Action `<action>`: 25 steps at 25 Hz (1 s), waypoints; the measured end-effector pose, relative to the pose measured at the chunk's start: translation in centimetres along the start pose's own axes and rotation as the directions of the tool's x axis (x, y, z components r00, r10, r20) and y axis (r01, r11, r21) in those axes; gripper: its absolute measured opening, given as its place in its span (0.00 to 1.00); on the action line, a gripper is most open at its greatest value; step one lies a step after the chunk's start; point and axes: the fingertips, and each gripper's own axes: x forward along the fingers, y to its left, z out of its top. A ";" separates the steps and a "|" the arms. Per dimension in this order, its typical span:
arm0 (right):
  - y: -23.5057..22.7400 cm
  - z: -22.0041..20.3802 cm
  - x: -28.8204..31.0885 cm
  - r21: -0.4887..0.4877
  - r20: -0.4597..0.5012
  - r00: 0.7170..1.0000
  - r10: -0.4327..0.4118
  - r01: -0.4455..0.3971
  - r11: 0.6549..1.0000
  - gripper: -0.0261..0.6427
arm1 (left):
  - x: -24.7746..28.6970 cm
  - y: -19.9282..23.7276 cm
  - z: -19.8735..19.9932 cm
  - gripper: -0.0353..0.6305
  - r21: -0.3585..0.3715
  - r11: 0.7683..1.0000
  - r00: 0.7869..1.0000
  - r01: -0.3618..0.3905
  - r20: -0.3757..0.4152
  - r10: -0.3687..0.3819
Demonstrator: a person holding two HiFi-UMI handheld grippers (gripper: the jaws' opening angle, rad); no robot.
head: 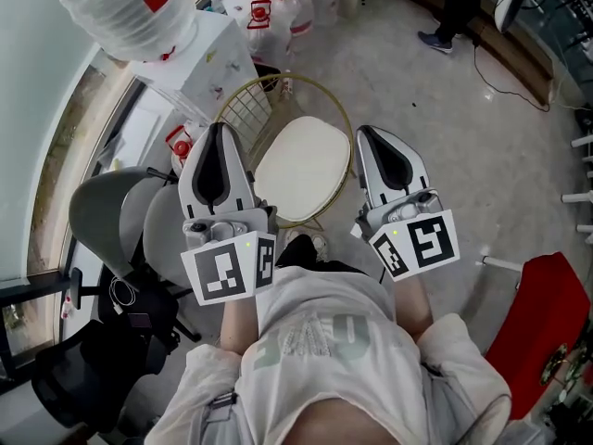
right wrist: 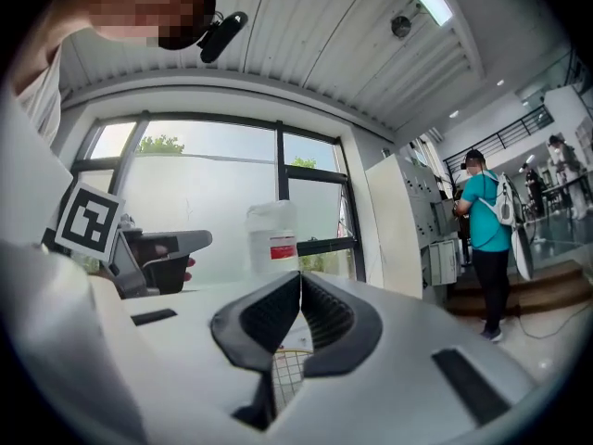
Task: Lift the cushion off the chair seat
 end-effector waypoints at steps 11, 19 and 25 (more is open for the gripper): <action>2.0 3.2 1.5 -0.048 0.083 0.996 -0.034 0.038 0.998 0.06 | 2.4 -2.0 1.4 0.10 0.007 0.995 0.995 0.100 0.001 -0.100; 3.4 3.5 2.7 0.092 0.119 0.993 0.021 -0.032 0.995 0.06 | 2.5 -2.3 0.9 0.10 -0.019 0.984 0.984 0.177 -0.001 -0.177; 4.6 1.6 4.1 0.318 0.109 0.980 0.168 -0.194 0.928 0.07 | 3.0 -2.9 -2.0 0.10 -0.052 0.964 0.964 0.261 -0.040 -0.263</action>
